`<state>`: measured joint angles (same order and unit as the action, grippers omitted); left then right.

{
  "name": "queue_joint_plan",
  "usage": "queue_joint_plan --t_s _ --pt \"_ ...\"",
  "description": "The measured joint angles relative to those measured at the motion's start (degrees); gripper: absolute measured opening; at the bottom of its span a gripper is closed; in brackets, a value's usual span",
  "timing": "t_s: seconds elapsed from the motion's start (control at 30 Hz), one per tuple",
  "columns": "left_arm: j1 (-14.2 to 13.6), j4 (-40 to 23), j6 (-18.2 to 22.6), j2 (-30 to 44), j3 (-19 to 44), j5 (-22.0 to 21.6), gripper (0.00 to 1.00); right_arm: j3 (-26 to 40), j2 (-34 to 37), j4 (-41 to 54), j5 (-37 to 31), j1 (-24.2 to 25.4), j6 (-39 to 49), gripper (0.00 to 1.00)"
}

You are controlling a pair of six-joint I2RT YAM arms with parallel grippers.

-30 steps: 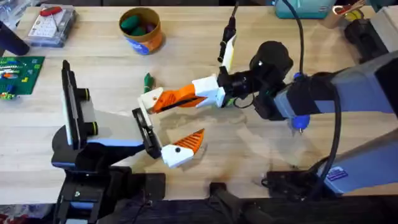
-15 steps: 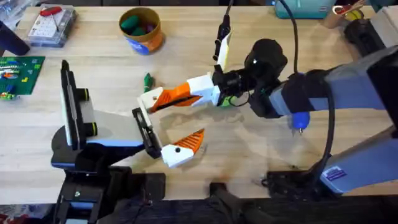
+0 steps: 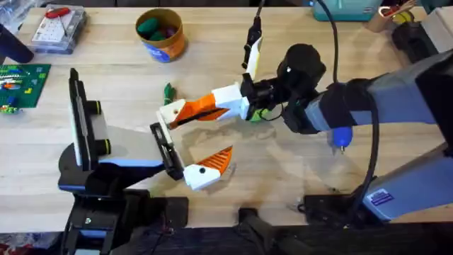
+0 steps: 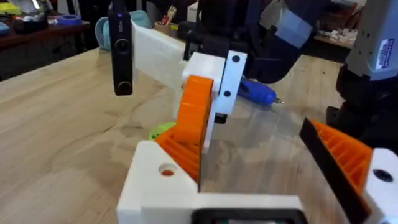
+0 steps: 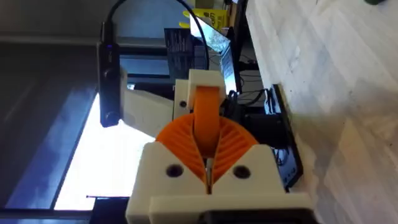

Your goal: Pick up the gripper from the table and insert it into the empty holder that is missing its gripper. Then pick up a screw, insert it into the mounting hole, and use the screwdriver to tighten it. Finally, clean up the table by picking up the vegetable and placing it into the bucket.

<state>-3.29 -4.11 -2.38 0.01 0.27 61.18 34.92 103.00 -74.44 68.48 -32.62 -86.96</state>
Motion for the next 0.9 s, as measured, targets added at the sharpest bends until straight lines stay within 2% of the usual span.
queue_joint_plan --t_s 0.9 --pt "0.2 0.0 0.0 0.0 0.0 -1.2 0.992 0.2 0.2 -0.1 -1.4 -0.5 0.0 0.006"
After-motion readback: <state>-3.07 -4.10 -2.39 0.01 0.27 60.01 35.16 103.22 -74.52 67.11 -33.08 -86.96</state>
